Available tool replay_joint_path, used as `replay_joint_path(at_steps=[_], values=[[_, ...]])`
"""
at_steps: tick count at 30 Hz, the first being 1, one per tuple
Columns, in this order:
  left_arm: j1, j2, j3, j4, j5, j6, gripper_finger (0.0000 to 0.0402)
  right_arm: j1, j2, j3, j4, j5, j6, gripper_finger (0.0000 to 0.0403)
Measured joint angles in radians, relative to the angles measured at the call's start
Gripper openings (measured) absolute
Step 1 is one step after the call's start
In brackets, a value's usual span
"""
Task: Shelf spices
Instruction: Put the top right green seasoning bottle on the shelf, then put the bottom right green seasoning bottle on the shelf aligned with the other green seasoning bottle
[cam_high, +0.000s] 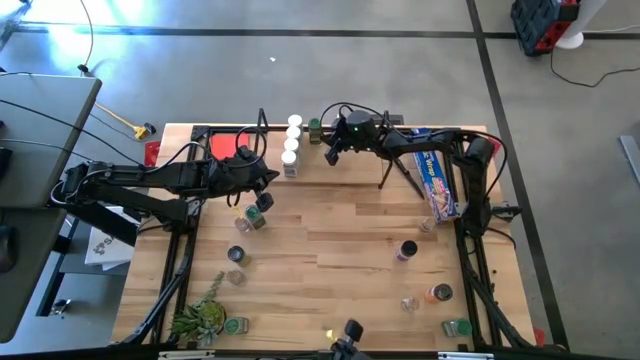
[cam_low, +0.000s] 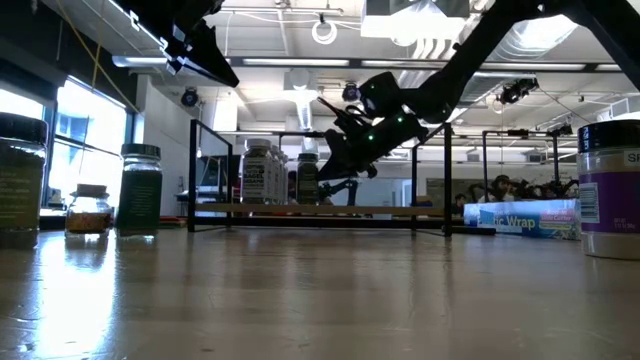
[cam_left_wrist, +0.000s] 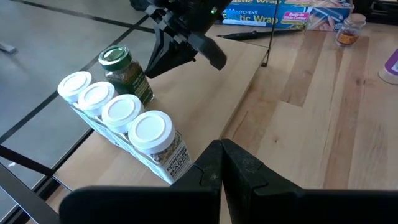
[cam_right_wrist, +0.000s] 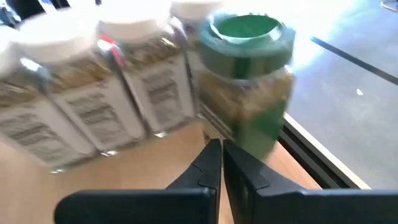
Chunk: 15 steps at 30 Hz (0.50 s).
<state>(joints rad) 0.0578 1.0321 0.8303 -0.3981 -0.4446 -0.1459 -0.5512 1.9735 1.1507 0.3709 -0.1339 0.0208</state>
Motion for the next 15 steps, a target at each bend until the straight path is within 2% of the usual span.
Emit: replay_joint_path(at_steps=[3,6,11,15], values=[[0.000,0.000,0.000,-0.001,0.000,0.000,0.0000,0.025,-0.045,0.000,-0.030,-0.003,-0.003,0.0011],[0.000,0.000,0.000,0.000,0.000,0.000,0.0000,0.063,-0.123,0.000,-0.141,0.007,-0.031,0.0011],[0.000,0.000,0.000,-0.001,0.000,0.000,0.0000,0.159,-0.350,0.000,-0.523,0.152,-0.135,0.0011],[0.000,0.000,0.000,0.000,0.000,0.000,0.0000,0.235,-0.561,0.000,-0.850,0.257,-0.123,0.0011]])
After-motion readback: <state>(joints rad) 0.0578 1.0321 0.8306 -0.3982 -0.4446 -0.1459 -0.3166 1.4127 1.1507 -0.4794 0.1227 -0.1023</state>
